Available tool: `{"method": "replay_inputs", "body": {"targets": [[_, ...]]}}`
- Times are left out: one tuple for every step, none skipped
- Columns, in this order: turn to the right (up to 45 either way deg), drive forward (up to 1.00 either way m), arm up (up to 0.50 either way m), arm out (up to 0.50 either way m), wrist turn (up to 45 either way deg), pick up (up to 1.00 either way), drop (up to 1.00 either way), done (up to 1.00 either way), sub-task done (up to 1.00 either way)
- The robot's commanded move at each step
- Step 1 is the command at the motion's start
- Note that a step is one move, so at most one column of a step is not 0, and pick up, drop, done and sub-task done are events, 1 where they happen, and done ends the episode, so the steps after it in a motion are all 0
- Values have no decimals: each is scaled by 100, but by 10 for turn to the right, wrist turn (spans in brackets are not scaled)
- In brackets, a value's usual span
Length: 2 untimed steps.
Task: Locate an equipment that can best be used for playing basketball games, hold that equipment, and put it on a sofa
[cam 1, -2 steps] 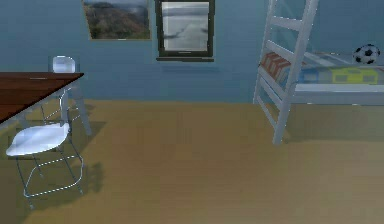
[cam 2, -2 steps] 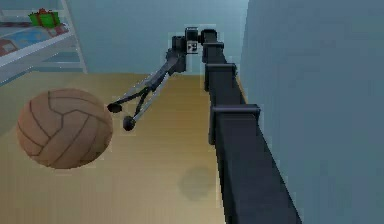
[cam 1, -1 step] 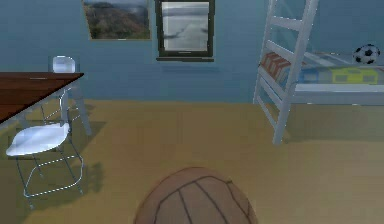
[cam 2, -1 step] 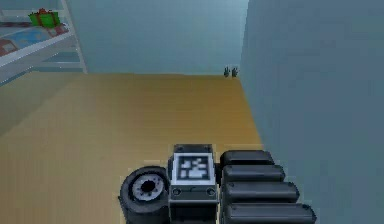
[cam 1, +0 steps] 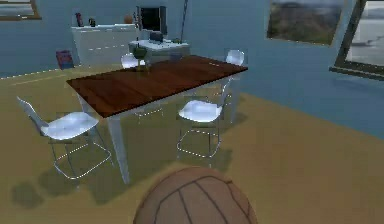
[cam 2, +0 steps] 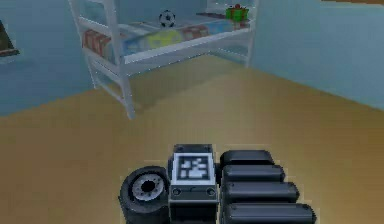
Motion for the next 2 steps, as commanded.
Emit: {"method": "replay_inputs", "body": {"targets": [[-450,0,0,0,0,0,0,0,0],[-30,0,0,0,0,0,0,0,0]]}}
